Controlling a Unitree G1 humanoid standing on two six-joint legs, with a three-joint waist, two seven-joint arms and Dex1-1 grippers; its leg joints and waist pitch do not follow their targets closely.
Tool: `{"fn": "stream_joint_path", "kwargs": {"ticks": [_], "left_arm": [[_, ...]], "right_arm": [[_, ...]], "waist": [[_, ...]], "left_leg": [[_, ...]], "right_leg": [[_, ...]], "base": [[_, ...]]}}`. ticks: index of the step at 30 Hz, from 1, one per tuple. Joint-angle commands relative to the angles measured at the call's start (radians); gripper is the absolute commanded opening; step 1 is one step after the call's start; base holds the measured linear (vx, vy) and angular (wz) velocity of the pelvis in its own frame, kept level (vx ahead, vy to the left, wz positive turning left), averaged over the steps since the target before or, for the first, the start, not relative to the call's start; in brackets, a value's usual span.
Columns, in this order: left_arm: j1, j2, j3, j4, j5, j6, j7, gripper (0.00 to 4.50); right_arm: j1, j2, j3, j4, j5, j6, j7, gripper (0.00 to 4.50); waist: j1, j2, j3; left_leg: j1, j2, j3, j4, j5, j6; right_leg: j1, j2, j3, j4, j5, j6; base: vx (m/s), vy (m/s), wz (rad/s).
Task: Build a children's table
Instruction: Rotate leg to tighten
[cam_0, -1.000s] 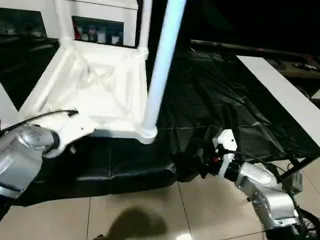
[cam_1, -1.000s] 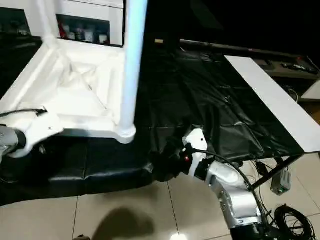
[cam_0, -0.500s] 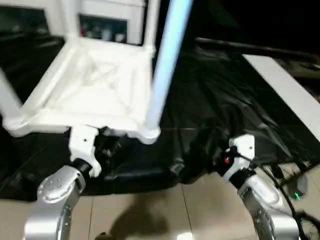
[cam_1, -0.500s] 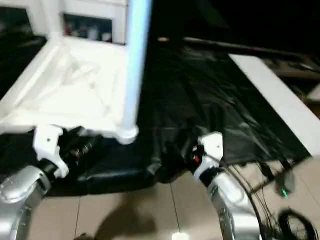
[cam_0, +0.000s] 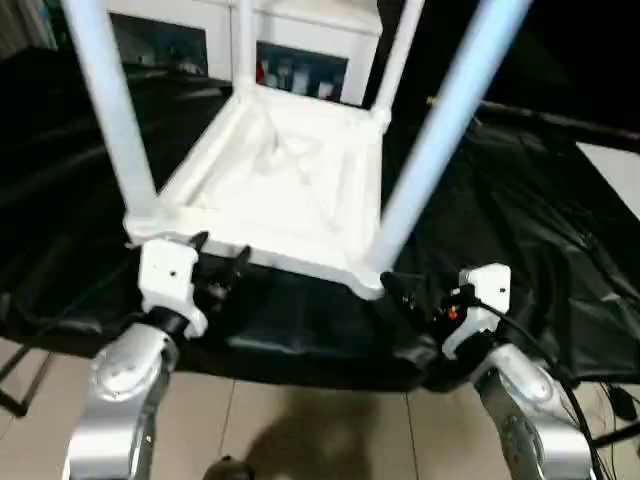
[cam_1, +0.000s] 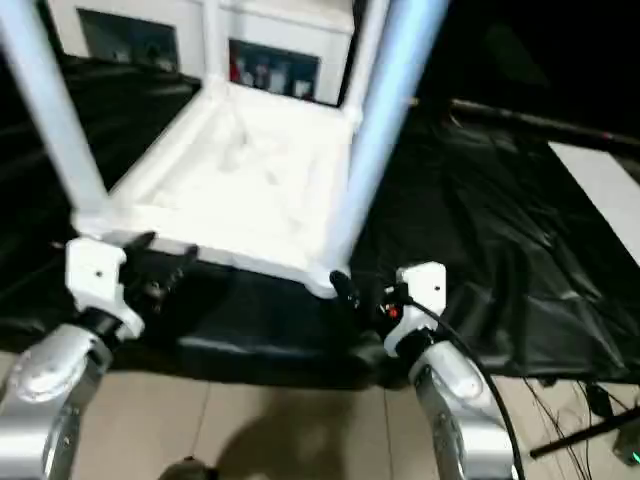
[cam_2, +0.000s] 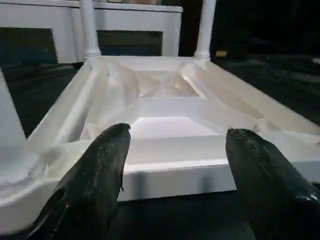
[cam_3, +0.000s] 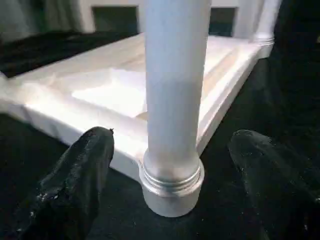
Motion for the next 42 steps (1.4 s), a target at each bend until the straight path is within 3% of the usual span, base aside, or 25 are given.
{"fn": "stream_joint_path", "kwargs": {"ticks": [1,2,3,4,5,6,7,8,9,10,11,13,14,16,18,20,21,22,23,24,25,26,28,34,42], "left_arm": [[-0.027,-0.007,-0.036,0.026,0.000,-0.026,-0.022,3.43],[-0.032,-0.004,-0.037,0.032,0.000,-0.032,-0.020,3.43],[-0.035,-0.002,-0.038,0.036,-0.001,-0.034,-0.019,3.43],[-0.042,0.000,-0.038,0.044,-0.002,-0.042,-0.016,3.43],[-0.047,0.000,-0.037,0.050,-0.003,-0.049,-0.013,3.43],[-0.054,0.000,-0.035,0.058,-0.004,-0.052,-0.008,3.43],[-0.065,-0.008,-0.034,0.069,-0.007,-0.055,-0.001,3.43],[-0.067,-0.009,-0.036,0.070,-0.003,-0.052,0.004,3.43],[-0.077,-0.013,-0.043,0.073,0.015,-0.037,0.024,3.43],[-0.081,-0.015,-0.049,0.078,0.008,-0.048,0.017,3.43],[-0.089,-0.024,-0.057,0.089,0.016,-0.064,0.028,3.43],[-0.093,-0.033,-0.059,0.095,0.012,-0.061,0.036,3.43],[-0.099,-0.036,-0.062,0.100,0.019,-0.069,0.047,3.43],[-0.106,-0.050,-0.055,0.103,0.002,-0.061,0.058,3.43],[-0.117,-0.065,-0.043,0.105,-0.008,-0.049,0.081,3.43],[-0.125,-0.070,-0.031,0.100,-0.027,-0.034,0.087,3.62],[-0.135,-0.080,-0.016,0.095,-0.049,-0.023,0.095,3.73],[-0.135,-0.080,-0.016,0.095,-0.049,-0.023,0.095,3.77],[-0.141,-0.083,-0.008,0.092,-0.042,-0.007,0.117,3.77],[-0.153,-0.084,-0.004,0.097,-0.033,0.011,0.136,3.81],[-0.170,-0.085,0.000,0.107,-0.022,0.005,0.154,4.06],[-0.197,-0.087,0.003,0.123,-0.017,0.023,0.172,4.17],[-0.238,-0.092,0.005,0.149,-0.025,0.033,0.179,4.19],[-0.399,-0.064,-0.010,0.328,0.044,0.113,0.239,4.44],[-0.411,-0.090,0.022,0.314,0.039,-0.006,0.309,4.44]], "right_arm": [[0.032,-0.006,-0.063,-0.009,0.022,-0.019,-0.034,4.03],[0.039,-0.003,-0.069,-0.013,0.027,-0.023,-0.038,4.03],[0.042,-0.001,-0.073,-0.016,0.029,-0.026,-0.040,4.03],[0.051,0.004,-0.082,-0.024,0.041,-0.027,-0.041,4.03],[0.057,0.008,-0.088,-0.030,0.051,-0.028,-0.041,4.03],[0.064,0.013,-0.094,-0.037,0.059,-0.030,-0.042,4.03],[0.066,0.012,-0.089,-0.038,0.053,-0.033,-0.044,4.03],[0.064,0.013,-0.088,-0.037,0.052,-0.033,-0.045,4.03],[0.056,0.015,-0.083,-0.034,0.047,-0.032,-0.048,4.03],[0.049,0.016,-0.081,-0.033,0.047,-0.033,-0.050,4.03],[0.035,0.015,-0.074,-0.031,0.048,-0.034,-0.045,4.03],[0.029,0.012,-0.071,-0.029,0.046,-0.036,-0.041,4.03],[0.023,0.005,-0.065,-0.029,0.040,-0.034,-0.033,4.03],[0.015,-0.002,-0.060,-0.027,0.037,-0.029,-0.025,4.03],[0.001,-0.013,-0.056,-0.022,0.033,-0.025,-0.012,4.03],[-0.016,-0.026,-0.048,-0.011,0.026,-0.020,-0.006,4.03],[-0.034,-0.037,-0.042,0.002,0.018,-0.016,-0.002,4.03],[-0.034,-0.037,-0.042,0.002,0.018,-0.016,-0.002,4.03],[-0.044,-0.042,-0.041,0.008,0.016,-0.012,-0.001,4.03],[-0.054,-0.048,-0.039,0.016,0.015,-0.010,0.001,4.03],[-0.063,-0.051,-0.040,0.021,0.016,-0.008,0.003,4.03],[-0.076,-0.054,-0.041,0.031,0.017,-0.005,0.005,4.03],[-0.092,-0.057,-0.042,0.043,0.017,-0.002,0.008,4.03],[-0.144,-0.063,-0.026,0.083,0.016,-0.006,0.016,4.03],[-0.124,-0.057,0.002,0.070,-0.010,-0.013,0.004,4.03]], "waist": [[-0.026,0.011,-0.051],[-0.008,-0.001,-0.045],[0.029,-0.017,-0.053],[-0.007,-0.013,-0.061],[0.001,-0.001,-0.059],[-0.009,-0.001,-0.042],[-0.019,0.039,-0.046],[-0.077,0.085,-0.060],[-0.104,0.071,-0.050],[-0.092,0.101,-0.051],[-0.093,0.094,-0.043],[-0.085,0.044,-0.059],[-0.067,0.062,-0.040],[-0.084,0.079,-0.044],[-0.062,0.076,-0.040],[-0.044,0.048,-0.064],[-0.026,0.023,-0.058],[-0.026,0.023,-0.058],[-0.004,0.010,-0.045],[-0.011,0.024,-0.037],[-0.017,0.033,-0.041],[-0.042,0.055,-0.048],[-0.055,0.044,-0.046],[-0.044,0.011,-0.041],[-0.020,0.027,-0.052]], "left_leg": [[0.055,0.088,-0.029,-0.127,-0.148,0.213],[0.030,0.063,0.006,-0.094,-0.263,0.142],[-0.014,0.087,-0.082,0.115,-0.376,0.037],[-0.102,0.064,-0.178,0.203,-0.238,-0.061],[-0.087,0.058,-0.186,0.195,-0.193,-0.113],[-0.065,0.052,-0.173,0.113,-0.210,-0.115],[-0.018,0.038,-0.152,0.000,-0.176,-0.008],[0.059,0.030,-0.143,-0.068,-0.309,0.106],[0.033,0.038,-0.149,-0.099,-0.368,0.112],[0.046,0.057,-0.173,-0.106,-0.353,0.122],[0.046,0.073,-0.170,-0.112,-0.360,0.122],[0.032,0.152,-0.216,-0.119,-0.492,-0.075],[0.042,0.170,-0.208,-0.119,-0.671,-0.218],[0.035,0.210,-0.240,-0.169,-0.793,-0.276],[0.007,0.181,-0.187,-0.212,-0.855,-0.243],[0.012,0.091,-0.142,-0.144,-0.664,-0.204],[0.001,0.055,-0.139,-0.008,-0.449,-0.177],[0.001,0.055,-0.139,-0.008,-0.449,-0.177],[-0.034,0.042,-0.172,0.098,-0.026,-0.112],[-0.030,0.064,-0.169,0.028,-0.099,-0.156],[-0.022,0.078,-0.169,-0.033,-0.226,-0.178],[0.006,0.115,-0.193,-0.092,-0.618,-0.241],[0.004,0.108,-0.197,-0.120,-0.779,-0.260],[0.001,0.090,-0.154,-0.092,-0.558,-0.201],[0.008,0.110,-0.127,-0.106,-0.451,-0.172]], "right_leg": [[-0.035,-0.003,0.003,-0.051,-0.059,0.046],[-0.033,-0.073,0.056,-0.125,-0.146,0.037],[0.016,-0.329,0.240,-0.229,-0.391,-0.036],[0.073,-0.338,0.180,-0.200,-0.445,-0.066],[0.057,-0.309,0.138,-0.204,-0.494,-0.092],[0.048,-0.220,0.073,-0.196,-0.552,-0.154],[0.041,-0.105,0.021,-0.169,-0.518,-0.176],[-0.031,0.063,-0.037,-0.020,-0.395,-0.117],[-0.024,0.079,-0.052,0.041,-0.284,-0.085],[-0.025,0.071,-0.049,0.066,-0.122,-0.081],[-0.033,0.061,-0.043,0.053,-0.083,-0.088],[0.023,-0.031,0.038,-0.031,0.038,-0.115],[0.005,-0.038,0.054,-0.053,-0.076,-0.158],[0.021,0.016,0.024,-0.003,-0.125,-0.101],[0.018,0.065,-0.001,0.079,-0.087,-0.027],[0.016,-0.020,0.056,-0.045,-0.171,-0.052],[-0.003,-0.170,0.121,-0.151,-0.432,-0.088],[-0.003,-0.170,0.121,-0.151,-0.432,-0.088],[0.030,-0.204,0.109,-0.192,-0.637,-0.074],[0.047,-0.140,0.029,-0.173,-0.660,-0.105],[0.060,-0.082,0.001,-0.153,-0.609,-0.111],[0.024,-0.011,0.000,-0.088,-0.421,-0.086],[0.037,-0.022,0.009,-0.083,-0.219,-0.115],[0.036,-0.087,0.028,-0.164,-0.533,-0.075],[0.025,-0.075,0.041,-0.144,-0.298,-0.128]], "base": [[-0.041,0.129,0.02],[-0.066,0.158,0.12],[-0.019,0.262,-0.31],[-0.019,0.262,-0.31],[-0.008,0.351,-0.61],[-0.055,0.365,-0.19],[-0.055,0.365,-0.19],[-0.053,0.319,0.10],[-0.079,0.269,0.06],[-0.079,0.269,0.06],[-0.101,0.216,-0.02],[-0.102,0.176,-0.04],[-0.118,0.153,0.12],[-0.122,0.131,0.19],[-0.106,0.025,0.16],[-0.091,-0.054,0.11],[-0.114,-0.072,-0.20],[-0.114,-0.072,-0.20],[-0.094,-0.009,-0.43],[-0.023,0.038,-0.41],[-0.023,0.038,-0.41],[-0.057,0.033,-0.09],[-0.092,0.006,0.01],[-0.061,0.006,-0.12],[0.000,0.000,0.00]]}}
